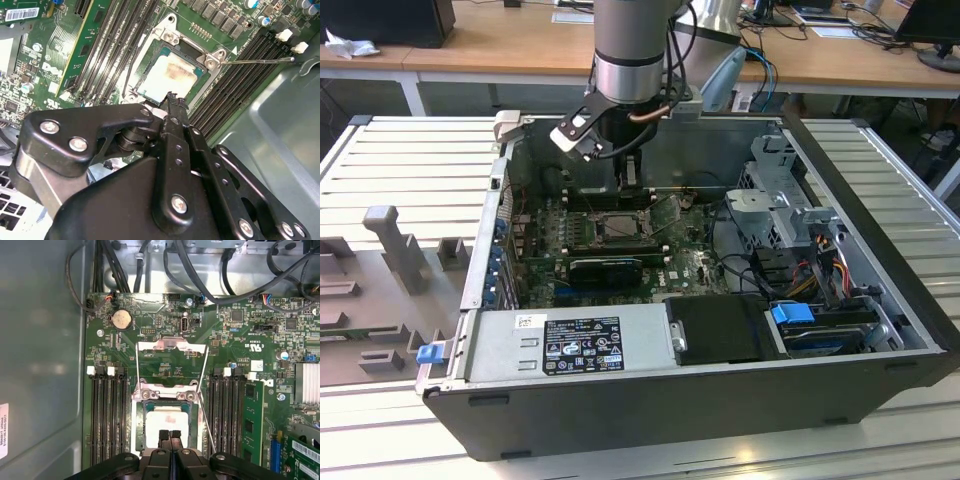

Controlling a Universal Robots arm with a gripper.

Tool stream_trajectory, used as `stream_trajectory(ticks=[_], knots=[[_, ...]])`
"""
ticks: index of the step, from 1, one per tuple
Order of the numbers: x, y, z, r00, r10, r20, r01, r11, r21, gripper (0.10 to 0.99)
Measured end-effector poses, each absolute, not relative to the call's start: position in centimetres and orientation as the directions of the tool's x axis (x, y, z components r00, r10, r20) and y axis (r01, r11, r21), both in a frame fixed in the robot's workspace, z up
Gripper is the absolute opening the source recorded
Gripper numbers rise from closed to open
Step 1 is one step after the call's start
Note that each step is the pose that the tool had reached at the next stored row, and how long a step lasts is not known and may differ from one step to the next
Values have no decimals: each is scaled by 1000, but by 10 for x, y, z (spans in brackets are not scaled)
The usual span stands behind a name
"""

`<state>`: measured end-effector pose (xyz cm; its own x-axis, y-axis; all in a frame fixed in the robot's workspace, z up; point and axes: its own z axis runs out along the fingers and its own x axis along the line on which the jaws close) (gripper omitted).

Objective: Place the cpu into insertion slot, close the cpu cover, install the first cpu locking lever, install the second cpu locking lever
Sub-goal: 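Close the cpu cover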

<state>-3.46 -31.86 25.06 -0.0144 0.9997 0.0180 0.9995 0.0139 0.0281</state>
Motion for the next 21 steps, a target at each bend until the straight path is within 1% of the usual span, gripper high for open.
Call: stream_trajectory(ticks=[13, 21], knots=[[-33, -319, 261, -16, 1000, 18, 999, 15, 28, 106], [-25, -319, 263, -18, 1000, 18, 999, 18, 28, 106]])
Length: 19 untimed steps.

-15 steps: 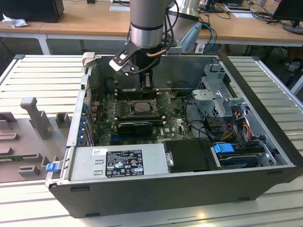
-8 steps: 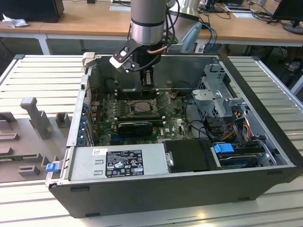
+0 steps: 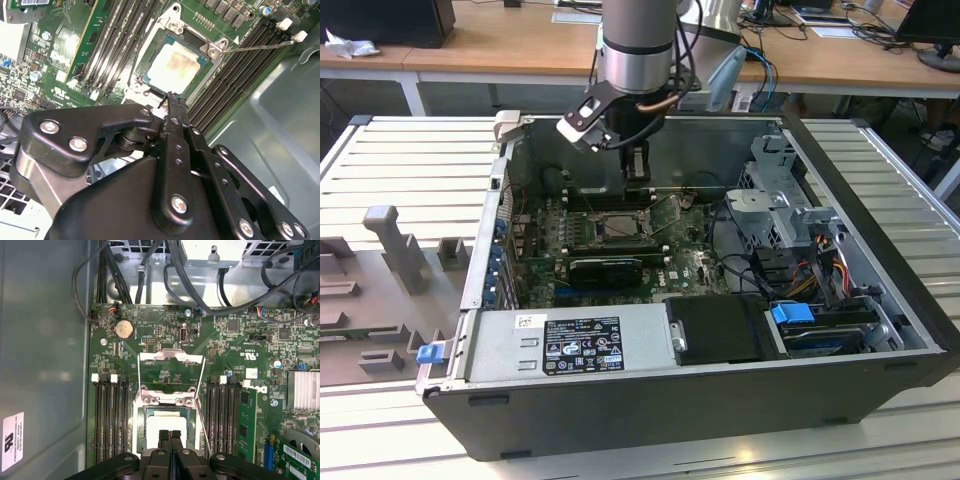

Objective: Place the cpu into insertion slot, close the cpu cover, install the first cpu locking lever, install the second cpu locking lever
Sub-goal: 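Close the cpu cover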

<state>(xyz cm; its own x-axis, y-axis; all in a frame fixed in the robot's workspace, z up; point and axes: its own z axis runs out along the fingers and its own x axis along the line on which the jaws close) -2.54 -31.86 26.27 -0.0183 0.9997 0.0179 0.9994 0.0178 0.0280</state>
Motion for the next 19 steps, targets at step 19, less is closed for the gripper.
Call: stream_trajectory(ticks=[19], knots=[[-2, -318, 269, -26, 1000, 18, 999, 25, 28, 106]])
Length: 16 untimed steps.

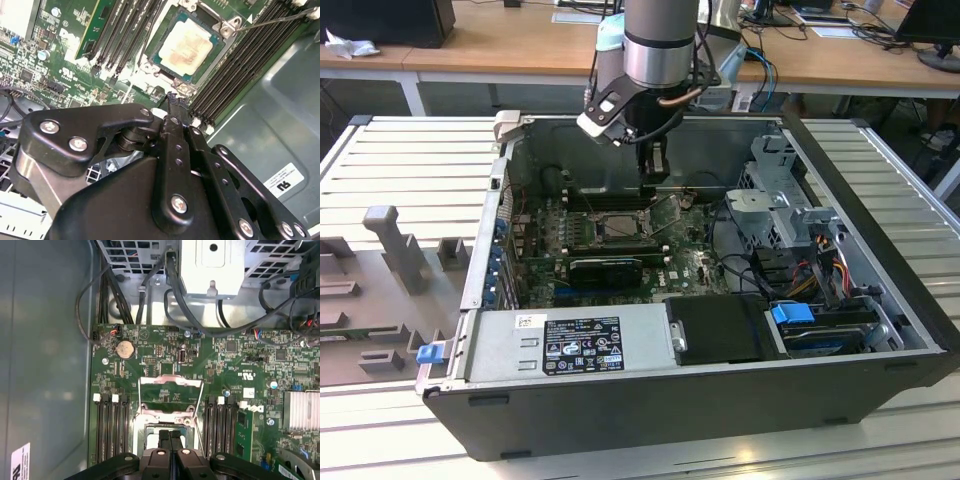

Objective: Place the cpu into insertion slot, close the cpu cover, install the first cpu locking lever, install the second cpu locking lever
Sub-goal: 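Close the cpu cover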

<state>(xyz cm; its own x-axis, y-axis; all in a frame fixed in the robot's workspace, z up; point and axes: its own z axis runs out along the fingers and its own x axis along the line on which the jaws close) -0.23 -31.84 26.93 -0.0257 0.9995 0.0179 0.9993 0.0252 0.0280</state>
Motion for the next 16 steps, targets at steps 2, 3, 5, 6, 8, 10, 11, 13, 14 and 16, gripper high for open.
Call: stream_trajectory(ticks=[2, 3, 5, 6, 8, 10, 11, 13, 14, 16], knots=[[0, -318, 269, -27, 999, 18, 999, 27, 28, 106], [1, -318, 269, -28, 999, 18, 999, 27, 28, 106], [4, -318, 269, -29, 999, 18, 999, 29, 28, 106], [5, -318, 269, -30, 999, 18, 999, 29, 28, 106], [7, -318, 269, -31, 999, 18, 999, 31, 28, 106], [11, -318, 269, -34, 999, 18, 999, 34, 28, 106], [12, -318, 269, -35, 999, 18, 999, 34, 28, 106], [14, -318, 269, -37, 999, 18, 999, 36, 28, 106], [15, -318, 269, -38, 999, 18, 999, 37, 28, 106], [17, -318, 269, -39, 999, 18, 999, 39, 28, 106]])
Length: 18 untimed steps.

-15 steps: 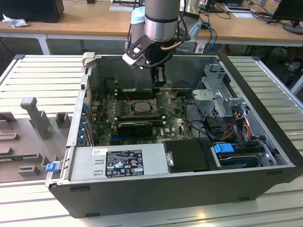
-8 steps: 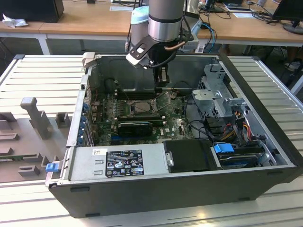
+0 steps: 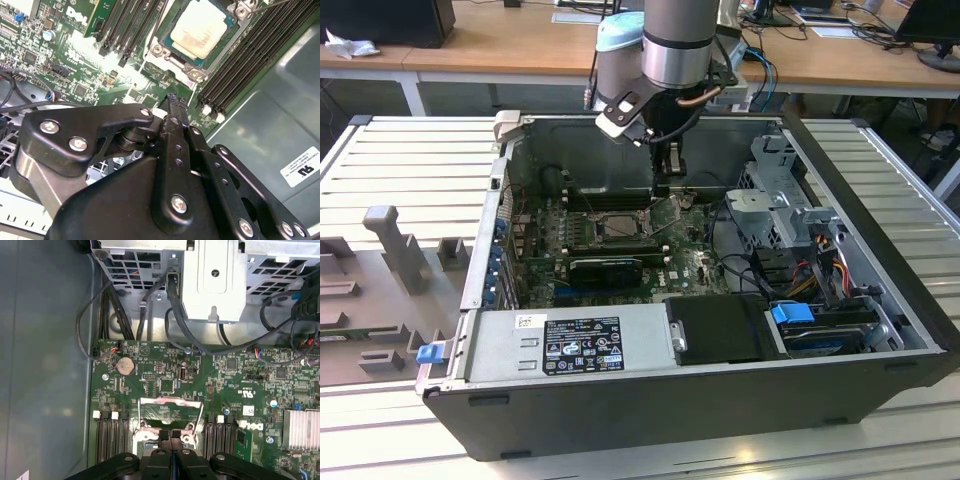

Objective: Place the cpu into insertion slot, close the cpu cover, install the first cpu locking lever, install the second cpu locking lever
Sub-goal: 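Close the cpu cover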

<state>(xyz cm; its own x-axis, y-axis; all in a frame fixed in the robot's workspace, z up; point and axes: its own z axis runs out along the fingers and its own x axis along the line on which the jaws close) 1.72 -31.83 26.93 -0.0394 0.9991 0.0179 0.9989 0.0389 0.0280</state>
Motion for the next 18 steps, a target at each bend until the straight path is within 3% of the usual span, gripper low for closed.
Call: stream_trajectory(ticks=[18], knots=[[42, -317, 269, -53, 998, 18, 998, 52, 28, 106]])
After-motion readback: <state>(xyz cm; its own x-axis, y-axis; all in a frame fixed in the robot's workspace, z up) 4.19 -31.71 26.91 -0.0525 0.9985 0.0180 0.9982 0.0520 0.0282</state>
